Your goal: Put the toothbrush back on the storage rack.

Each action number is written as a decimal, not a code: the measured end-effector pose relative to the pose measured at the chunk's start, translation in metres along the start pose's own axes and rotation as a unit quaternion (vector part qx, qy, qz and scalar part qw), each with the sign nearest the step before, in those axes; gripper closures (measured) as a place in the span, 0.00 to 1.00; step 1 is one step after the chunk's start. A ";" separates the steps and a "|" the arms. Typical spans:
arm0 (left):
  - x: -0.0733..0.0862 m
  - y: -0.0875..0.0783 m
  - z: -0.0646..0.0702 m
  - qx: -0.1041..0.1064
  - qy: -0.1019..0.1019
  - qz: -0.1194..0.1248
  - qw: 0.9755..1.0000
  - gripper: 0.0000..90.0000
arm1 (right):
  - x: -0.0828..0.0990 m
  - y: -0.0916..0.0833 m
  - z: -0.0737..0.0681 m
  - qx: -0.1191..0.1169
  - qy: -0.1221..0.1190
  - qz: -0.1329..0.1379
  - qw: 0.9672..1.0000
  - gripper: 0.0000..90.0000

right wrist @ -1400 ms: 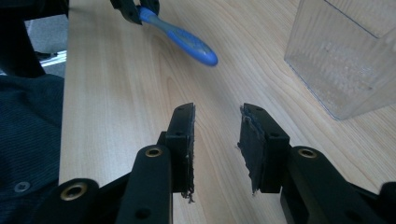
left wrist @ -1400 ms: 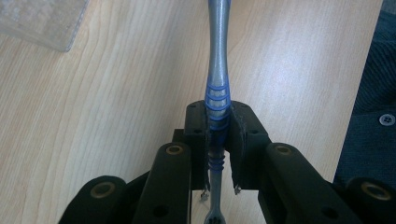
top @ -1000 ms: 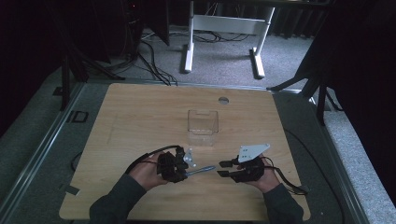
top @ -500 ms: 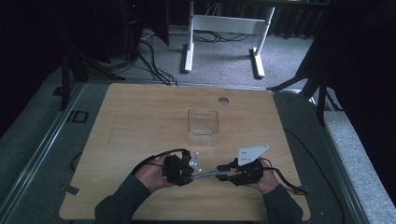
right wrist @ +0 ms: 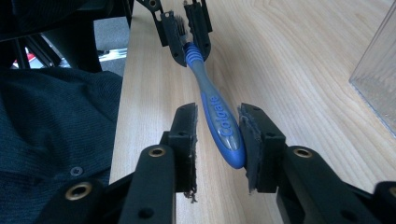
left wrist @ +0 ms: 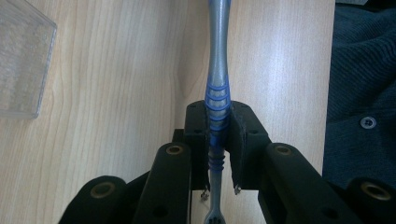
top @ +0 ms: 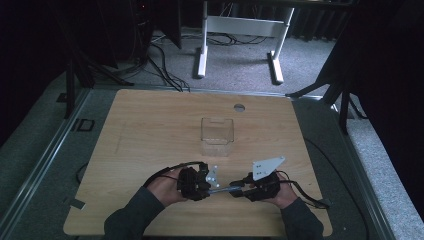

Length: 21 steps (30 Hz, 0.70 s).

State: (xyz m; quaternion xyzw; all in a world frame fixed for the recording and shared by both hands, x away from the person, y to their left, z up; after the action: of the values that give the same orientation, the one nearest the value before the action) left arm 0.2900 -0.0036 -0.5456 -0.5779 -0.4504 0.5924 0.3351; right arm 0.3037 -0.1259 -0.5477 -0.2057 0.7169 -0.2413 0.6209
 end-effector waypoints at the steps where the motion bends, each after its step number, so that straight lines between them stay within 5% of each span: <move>1: 0.000 0.000 0.000 -0.001 0.001 0.000 1.000 0.88 | 0.000 0.001 0.000 -0.001 -0.001 -0.001 1.000 0.76; 21: -0.001 0.003 0.001 0.011 -0.002 -0.003 1.000 0.84 | 0.000 0.001 -0.009 -0.023 -0.023 0.001 0.999 0.87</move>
State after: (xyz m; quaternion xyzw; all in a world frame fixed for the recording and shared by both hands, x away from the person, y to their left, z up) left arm 0.2895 -0.0057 -0.5479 -0.5713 -0.4463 0.5976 0.3426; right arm 0.2945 -0.1242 -0.5469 -0.2244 0.7084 -0.2190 0.6324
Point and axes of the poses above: each handheld gripper's, and its own axes: y roughly forward along the jaws, x roughly out of its underside, z roughly to its right, the point moved 10 cm from there along y, roughly forward along the jaws, and after that the axes turned 1 degree about -z, right-handed, at the moved point
